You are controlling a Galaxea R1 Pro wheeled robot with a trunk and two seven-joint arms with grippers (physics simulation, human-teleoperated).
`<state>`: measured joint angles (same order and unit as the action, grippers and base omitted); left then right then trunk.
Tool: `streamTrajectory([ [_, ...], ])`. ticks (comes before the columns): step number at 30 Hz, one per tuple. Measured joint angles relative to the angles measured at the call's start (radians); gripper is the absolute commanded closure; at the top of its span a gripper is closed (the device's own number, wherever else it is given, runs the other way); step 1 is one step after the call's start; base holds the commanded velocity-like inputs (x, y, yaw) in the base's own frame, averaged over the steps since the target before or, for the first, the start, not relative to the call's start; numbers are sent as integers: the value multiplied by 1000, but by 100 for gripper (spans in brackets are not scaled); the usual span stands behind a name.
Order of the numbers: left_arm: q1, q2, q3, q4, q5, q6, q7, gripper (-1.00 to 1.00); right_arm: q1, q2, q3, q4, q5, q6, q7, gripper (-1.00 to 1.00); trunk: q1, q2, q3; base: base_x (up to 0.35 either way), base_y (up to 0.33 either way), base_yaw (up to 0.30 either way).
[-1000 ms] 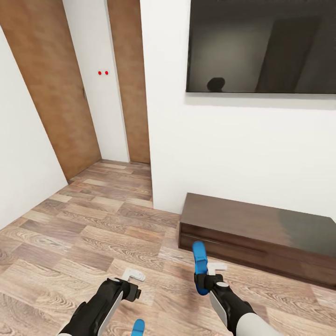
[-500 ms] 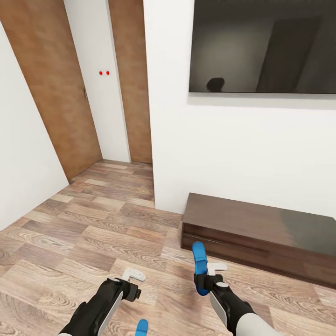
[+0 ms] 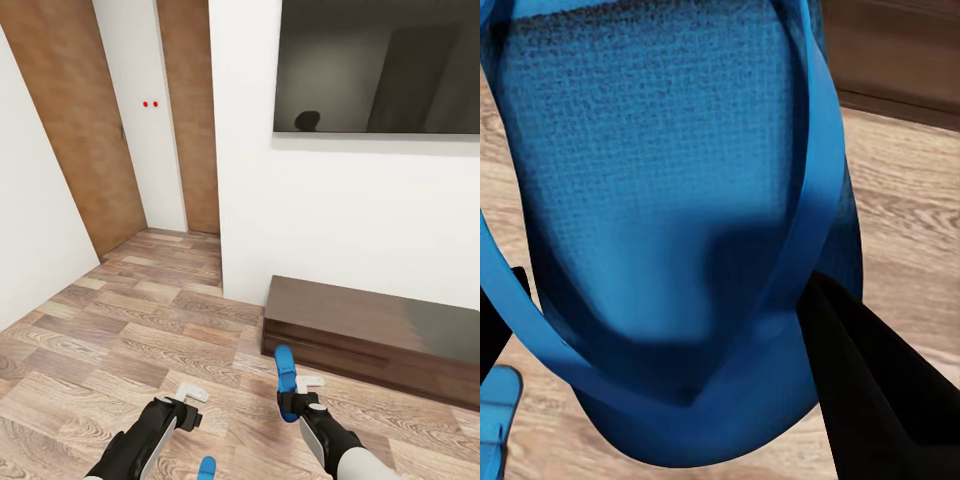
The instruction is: In the bedroom, move the book from the bed onto either nightstand, and place the two sandals side by side next to the bed.
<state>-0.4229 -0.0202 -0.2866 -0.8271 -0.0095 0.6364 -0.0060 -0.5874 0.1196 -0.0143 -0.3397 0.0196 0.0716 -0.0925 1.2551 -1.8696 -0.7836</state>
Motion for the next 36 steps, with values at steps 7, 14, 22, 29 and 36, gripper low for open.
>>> streamTrajectory([
  [7,1,0,-13,0,0,-2,1,-100,0,-1,-1,0,0,0,0,100,0,0,0,0,2,0],
  [14,0,-11,-14,14,1,-4,5,-100,0,-1,-2,-10,1,-4,-4,100,0,0,0,0,0,0],
  [22,-17,-89,-12,218,10,-69,11,-100,3,1,1,-96,1,8,-7,100,0,0,0,0,0,0],
  [29,-116,-112,-7,406,40,-103,14,-100,10,3,5,-148,4,90,-9,100,0,0,0,0,0,0],
  [36,-146,-115,-4,471,99,-149,55,-100,9,0,17,-220,6,127,-10,100,0,0,0,0,0,0],
])
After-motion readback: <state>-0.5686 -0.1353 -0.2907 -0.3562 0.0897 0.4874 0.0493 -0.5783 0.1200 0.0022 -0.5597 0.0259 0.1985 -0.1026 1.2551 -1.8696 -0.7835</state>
